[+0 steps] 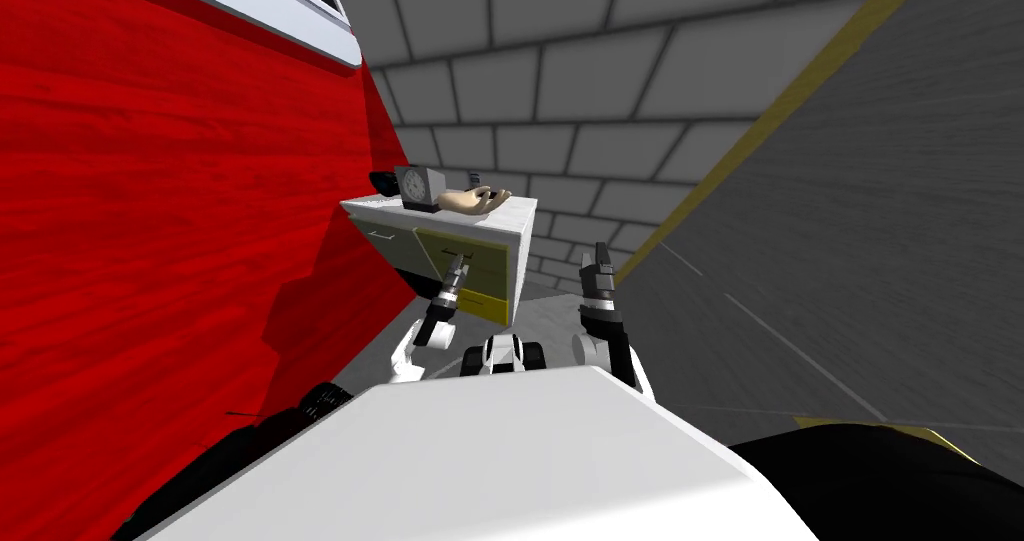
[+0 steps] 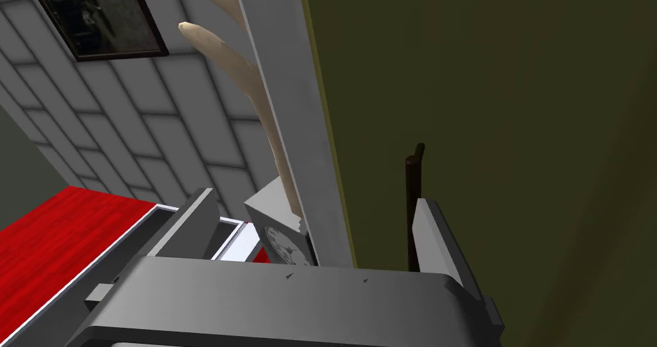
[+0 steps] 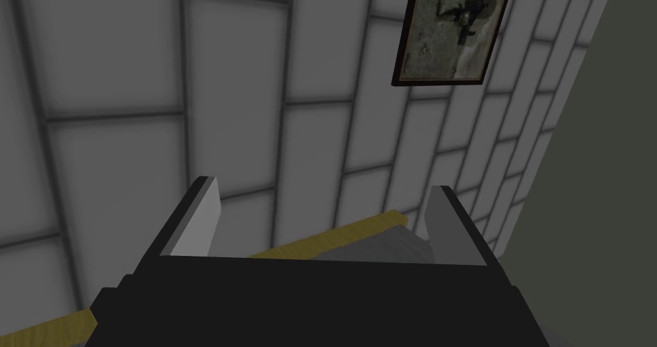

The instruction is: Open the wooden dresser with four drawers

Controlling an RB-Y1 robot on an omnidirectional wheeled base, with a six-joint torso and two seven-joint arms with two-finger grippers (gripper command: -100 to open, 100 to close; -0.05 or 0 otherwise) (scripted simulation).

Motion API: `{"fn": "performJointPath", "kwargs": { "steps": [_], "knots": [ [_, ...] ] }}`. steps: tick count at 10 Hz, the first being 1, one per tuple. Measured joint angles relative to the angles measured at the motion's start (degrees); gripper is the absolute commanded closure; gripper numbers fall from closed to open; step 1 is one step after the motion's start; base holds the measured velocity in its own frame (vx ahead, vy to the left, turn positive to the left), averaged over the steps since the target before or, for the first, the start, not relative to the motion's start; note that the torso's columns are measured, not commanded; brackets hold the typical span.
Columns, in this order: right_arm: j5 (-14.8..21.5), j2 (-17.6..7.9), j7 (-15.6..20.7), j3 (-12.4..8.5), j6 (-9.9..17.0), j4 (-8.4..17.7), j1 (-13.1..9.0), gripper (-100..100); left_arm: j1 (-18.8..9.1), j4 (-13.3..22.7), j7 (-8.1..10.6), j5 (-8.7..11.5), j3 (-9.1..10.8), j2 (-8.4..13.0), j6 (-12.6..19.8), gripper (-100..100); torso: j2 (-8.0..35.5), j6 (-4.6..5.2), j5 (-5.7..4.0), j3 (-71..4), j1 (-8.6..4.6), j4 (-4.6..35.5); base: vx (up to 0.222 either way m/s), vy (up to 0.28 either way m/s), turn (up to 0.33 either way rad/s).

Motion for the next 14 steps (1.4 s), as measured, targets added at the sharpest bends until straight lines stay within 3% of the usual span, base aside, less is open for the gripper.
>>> {"fn": "performJointPath", "kwargs": {
  "steps": [4, 6, 7, 12, 13, 14],
  "knots": [
    [0.00, 0.00, 0.00, 0.00, 0.00, 0.00, 0.00, 0, -2.67, 6.45, -0.50, -1.39, -1.82, 1.72, 1.11, -100, 0.03, 0.00, 0.02, 0.02, 0.07, 0.01, 0.049, 0.059, -0.086],
    [0.00, 0.01, 0.00, 0.01, 0.00, 0.00, 0.00, 0, -2.93, 5.63, -0.36, -1.36, -1.83, 1.94, 2.20, -100, 0.02, 0.01, -0.06, 0.02, -0.19, 0.02, 0.047, -0.006, -0.004],
    [0.00, 0.01, 0.00, 0.01, 0.00, 0.00, 0.00, 0, -2.97, 5.48, -0.31, -1.35, -1.82, 1.95, 2.50, 100, 0.07, 0.00, -0.03, 0.03, -0.09, 0.01, 0.006, -0.001, 0.001],
    [0.00, 0.01, 0.00, 0.01, 0.01, 0.01, -0.03, 0, -1.69, 3.35, 0.21, -1.34, -2.49, 2.80, 2.93, 100, 0.06, 0.00, -0.01, 0.04, -0.05, 0.02, -0.151, 0.048, 0.028],
    [0.00, 0.01, 0.00, 0.01, 0.00, 0.00, -0.02, 0, -1.63, 3.29, 0.24, -1.34, -2.51, 2.83, 2.95, -100, -0.31, 0.01, -0.03, -0.18, -0.13, -0.08, 0.064, -0.010, -0.065],
    [0.00, 0.01, 0.00, 0.01, 0.00, 0.00, 0.00, 0, -2.22, 3.52, 0.17, -1.44, -2.44, 2.94, 3.65, -100, -0.67, 0.02, -0.04, -0.40, -0.15, -0.18, 0.129, -0.022, -0.053]
  ]
}}
